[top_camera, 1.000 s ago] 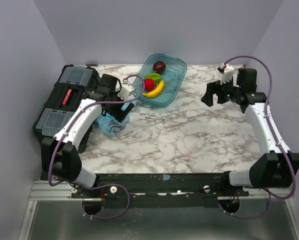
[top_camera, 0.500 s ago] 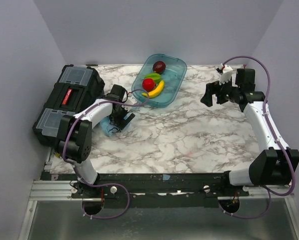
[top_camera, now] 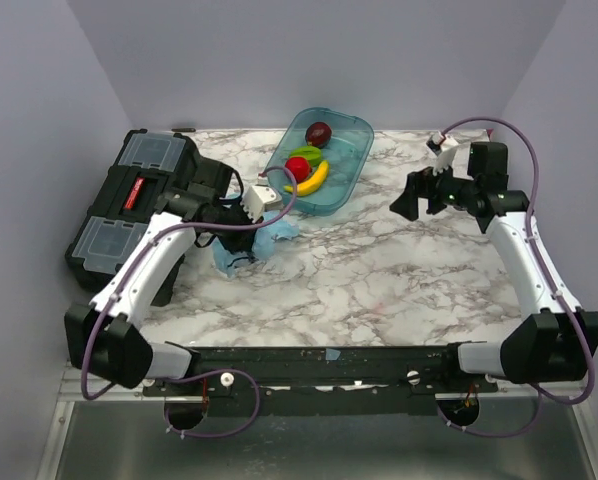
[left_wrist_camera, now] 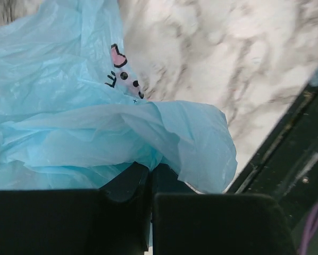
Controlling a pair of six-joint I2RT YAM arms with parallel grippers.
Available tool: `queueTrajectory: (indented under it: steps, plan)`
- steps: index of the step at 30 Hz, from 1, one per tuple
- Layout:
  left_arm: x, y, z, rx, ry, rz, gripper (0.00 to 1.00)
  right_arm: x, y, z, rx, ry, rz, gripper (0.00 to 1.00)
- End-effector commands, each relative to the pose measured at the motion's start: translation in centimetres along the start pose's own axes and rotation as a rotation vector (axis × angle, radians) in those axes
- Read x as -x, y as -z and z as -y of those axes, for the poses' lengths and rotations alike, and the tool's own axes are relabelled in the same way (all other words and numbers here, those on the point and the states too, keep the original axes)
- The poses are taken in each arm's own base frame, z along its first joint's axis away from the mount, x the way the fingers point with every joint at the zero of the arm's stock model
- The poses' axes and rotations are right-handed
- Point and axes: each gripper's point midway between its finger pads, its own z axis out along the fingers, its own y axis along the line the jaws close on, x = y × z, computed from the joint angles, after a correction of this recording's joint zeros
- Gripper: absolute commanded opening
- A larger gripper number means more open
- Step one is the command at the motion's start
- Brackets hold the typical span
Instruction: Place the fake fruits into the plastic bag and tie a complex knot
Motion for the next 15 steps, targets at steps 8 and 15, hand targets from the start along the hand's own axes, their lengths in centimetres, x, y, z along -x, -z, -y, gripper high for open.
queueTrajectory:
  steps: [8,15]
  plan:
    - [9.5,10.4,12.7,-0.452,-0.29,0.492,0.0,4.7,1.4,-19.3,0.398,0.472,0.249,1.0]
    - [12.5,13.1,16.0,-0.581,-0.329,0.626,0.0,2.7,0.5,-26.5,0.52,0.774,0.372,1.0]
